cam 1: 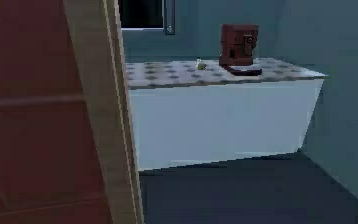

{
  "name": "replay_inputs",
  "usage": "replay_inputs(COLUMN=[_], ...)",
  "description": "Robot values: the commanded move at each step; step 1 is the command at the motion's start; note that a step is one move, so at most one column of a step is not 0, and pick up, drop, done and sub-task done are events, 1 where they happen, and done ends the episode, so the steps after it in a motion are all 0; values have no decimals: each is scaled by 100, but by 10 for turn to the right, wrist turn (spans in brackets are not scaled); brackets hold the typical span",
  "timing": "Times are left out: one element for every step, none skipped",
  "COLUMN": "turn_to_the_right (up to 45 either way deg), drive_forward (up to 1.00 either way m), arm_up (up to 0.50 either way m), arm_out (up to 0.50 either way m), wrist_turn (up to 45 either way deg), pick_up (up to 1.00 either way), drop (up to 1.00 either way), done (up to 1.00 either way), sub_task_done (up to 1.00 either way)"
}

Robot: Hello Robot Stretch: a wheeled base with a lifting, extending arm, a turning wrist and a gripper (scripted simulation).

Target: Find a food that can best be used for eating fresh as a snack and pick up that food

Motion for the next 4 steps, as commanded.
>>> replay_inputs(turn_to_the_right=[450,60,0,-450], drive_forward=[0,0,30,0], arm_up=[0,0,0,0], arm_out=[0,0,0,0], wrist_turn=[0,0,0,0], pick_up=[0,0,0,0], drop=[0,0,0,0], done=[0,0,0,0], sub_task_done=[0,0,0,0])
